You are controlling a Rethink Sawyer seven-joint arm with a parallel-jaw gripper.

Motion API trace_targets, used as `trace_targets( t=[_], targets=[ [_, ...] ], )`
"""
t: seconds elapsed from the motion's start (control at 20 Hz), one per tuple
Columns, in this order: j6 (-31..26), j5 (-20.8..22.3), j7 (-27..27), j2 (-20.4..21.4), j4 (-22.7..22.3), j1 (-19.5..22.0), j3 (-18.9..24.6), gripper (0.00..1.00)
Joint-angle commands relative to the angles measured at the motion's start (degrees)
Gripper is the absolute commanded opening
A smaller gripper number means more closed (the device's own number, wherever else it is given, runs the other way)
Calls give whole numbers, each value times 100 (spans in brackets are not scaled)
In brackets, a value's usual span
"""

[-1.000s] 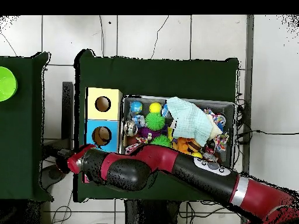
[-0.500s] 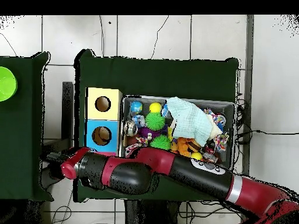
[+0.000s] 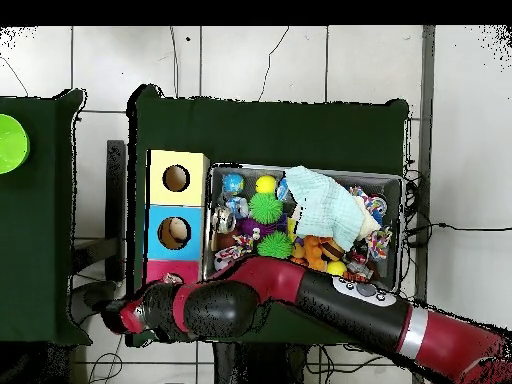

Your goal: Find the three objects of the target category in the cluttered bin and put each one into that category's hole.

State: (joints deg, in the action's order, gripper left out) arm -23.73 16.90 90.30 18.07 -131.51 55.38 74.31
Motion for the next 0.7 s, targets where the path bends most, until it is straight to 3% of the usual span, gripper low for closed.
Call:
trace_targets(
  t=[0.05, 0.1, 0.4, 0.5, 0.7],
  targets=[
    [-1321, 799, -338, 932, 743, -529, -1429, 0],
    [-1470, 1046, -313, 1186, 822, -717, -1641, 0],
    [-1206, 1836, 211, 1559, 1028, -1246, -2311, 0],
    [-1129, 1968, 262, 1650, 1073, -1425, -2397, 0],
    [-1387, 1690, 378, 1927, 1023, -1602, -2466, 0]
  ],
)
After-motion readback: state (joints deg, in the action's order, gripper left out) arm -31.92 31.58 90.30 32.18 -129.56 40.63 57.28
